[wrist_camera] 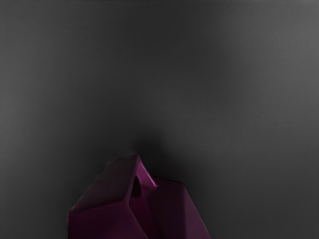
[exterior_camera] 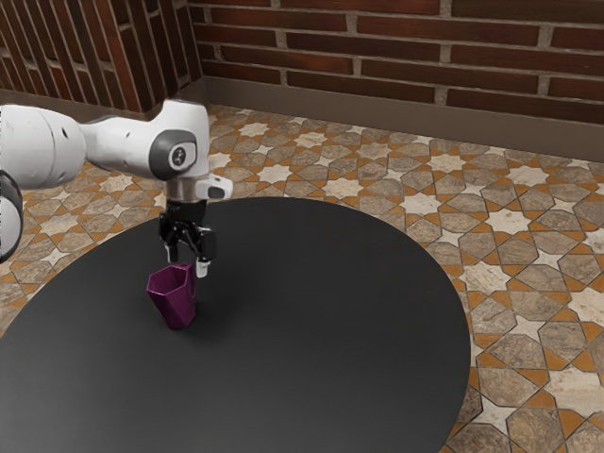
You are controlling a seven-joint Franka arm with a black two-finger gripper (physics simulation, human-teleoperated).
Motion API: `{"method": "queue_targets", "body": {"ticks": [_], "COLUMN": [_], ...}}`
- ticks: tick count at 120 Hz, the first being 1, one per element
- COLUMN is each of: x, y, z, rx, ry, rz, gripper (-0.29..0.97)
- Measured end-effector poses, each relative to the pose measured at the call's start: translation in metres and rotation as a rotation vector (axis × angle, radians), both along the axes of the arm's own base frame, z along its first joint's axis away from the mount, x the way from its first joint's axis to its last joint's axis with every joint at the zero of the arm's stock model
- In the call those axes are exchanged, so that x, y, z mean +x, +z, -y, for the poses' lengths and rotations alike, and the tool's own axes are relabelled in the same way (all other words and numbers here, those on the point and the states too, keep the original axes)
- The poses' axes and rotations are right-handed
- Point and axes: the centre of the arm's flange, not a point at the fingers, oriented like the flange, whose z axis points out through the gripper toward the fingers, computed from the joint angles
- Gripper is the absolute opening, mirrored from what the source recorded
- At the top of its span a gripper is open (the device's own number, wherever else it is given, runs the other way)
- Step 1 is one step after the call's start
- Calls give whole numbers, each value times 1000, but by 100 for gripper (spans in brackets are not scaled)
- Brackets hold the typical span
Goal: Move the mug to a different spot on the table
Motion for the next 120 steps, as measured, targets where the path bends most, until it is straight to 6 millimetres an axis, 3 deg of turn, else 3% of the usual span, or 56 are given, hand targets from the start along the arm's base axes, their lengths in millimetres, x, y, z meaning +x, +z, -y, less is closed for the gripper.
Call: {"method": "queue_targets", "body": {"ticks": [12,36,56,72,90,120], "x": [-1,-6,-5,-6,-10,-16], "y": [-12,-28,-26,-23,-7,16], "z": [-6,-2,0,2,8,62], "rx": [2,-15,-12,-3,14,18], "ry": [38,94,123,142,155,116], "rz": [-6,3,27,36,55,60], "gripper": [65,36,17,11,5,-4]}}
